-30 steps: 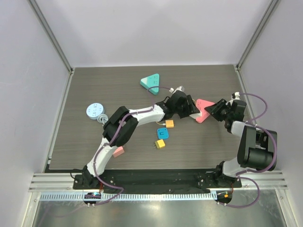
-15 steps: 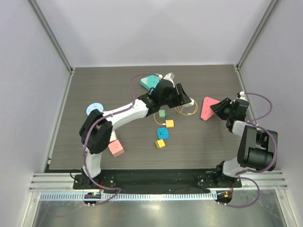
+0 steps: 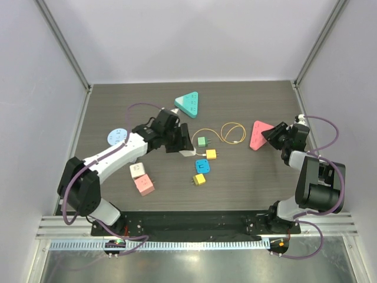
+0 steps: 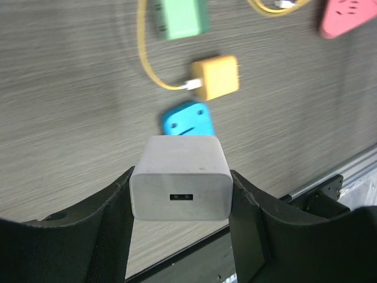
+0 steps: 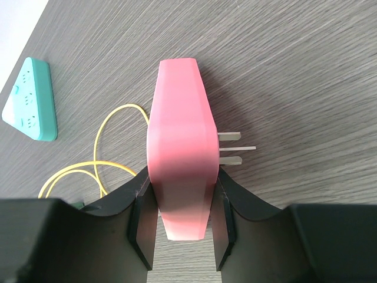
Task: Pull the plug off the socket
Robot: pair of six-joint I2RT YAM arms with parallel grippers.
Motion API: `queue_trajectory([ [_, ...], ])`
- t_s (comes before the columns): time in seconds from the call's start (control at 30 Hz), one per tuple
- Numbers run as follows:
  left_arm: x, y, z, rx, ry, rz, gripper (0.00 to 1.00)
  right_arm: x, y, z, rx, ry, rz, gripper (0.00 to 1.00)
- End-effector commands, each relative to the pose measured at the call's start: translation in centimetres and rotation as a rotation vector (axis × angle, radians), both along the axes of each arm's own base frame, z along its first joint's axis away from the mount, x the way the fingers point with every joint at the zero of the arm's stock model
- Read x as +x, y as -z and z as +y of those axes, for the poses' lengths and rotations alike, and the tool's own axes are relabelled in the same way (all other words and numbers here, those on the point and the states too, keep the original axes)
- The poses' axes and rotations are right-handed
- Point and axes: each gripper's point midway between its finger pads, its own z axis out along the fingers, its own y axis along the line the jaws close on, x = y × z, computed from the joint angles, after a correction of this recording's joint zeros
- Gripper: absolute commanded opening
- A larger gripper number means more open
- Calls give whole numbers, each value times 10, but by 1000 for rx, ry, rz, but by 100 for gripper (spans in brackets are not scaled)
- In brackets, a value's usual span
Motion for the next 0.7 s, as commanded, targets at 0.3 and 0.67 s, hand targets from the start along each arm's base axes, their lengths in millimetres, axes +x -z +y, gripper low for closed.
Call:
queue_trajectory([
  [0.3, -12, 36, 22, -181, -11, 274, 9, 2, -3, 0, 1, -4, -25, 1],
  [0.67, 4, 62, 29, -146, -54, 305, 59, 4, -2, 2, 19, -13, -29, 1],
])
